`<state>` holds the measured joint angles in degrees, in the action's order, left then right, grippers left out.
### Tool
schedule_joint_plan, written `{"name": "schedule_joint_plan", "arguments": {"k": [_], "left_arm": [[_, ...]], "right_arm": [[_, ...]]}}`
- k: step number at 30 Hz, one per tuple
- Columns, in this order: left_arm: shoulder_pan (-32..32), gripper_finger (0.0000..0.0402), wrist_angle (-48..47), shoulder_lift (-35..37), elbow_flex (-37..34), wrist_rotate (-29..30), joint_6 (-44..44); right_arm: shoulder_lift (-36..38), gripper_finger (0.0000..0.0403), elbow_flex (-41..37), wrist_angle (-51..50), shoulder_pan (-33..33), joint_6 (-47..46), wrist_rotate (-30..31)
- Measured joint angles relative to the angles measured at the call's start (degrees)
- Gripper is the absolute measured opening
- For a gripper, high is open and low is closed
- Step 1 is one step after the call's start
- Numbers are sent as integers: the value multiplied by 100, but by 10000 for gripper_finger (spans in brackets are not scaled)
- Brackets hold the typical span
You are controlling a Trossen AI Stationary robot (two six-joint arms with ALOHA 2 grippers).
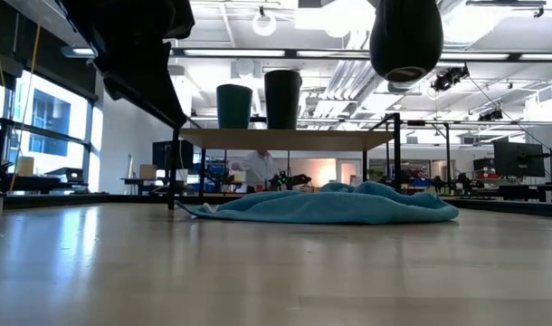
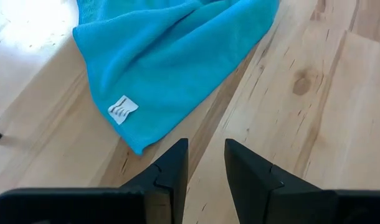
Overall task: Stack small to large cups/mugs on shelf
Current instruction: Put the black mug on the shelf
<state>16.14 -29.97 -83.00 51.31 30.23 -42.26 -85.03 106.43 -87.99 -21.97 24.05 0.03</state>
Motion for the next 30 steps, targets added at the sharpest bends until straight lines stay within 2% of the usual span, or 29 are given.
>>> {"name": "schedule_joint_plan", "arguments": {"k": [24,30], "left_arm": [[0,94,330,0,0,-41,129],[0,94,419,0,0,-42,124]], "right_arm": [[-21,0,0,362,-175,-16,-163],[-273,0,11,480,-175,146,-211]]}}
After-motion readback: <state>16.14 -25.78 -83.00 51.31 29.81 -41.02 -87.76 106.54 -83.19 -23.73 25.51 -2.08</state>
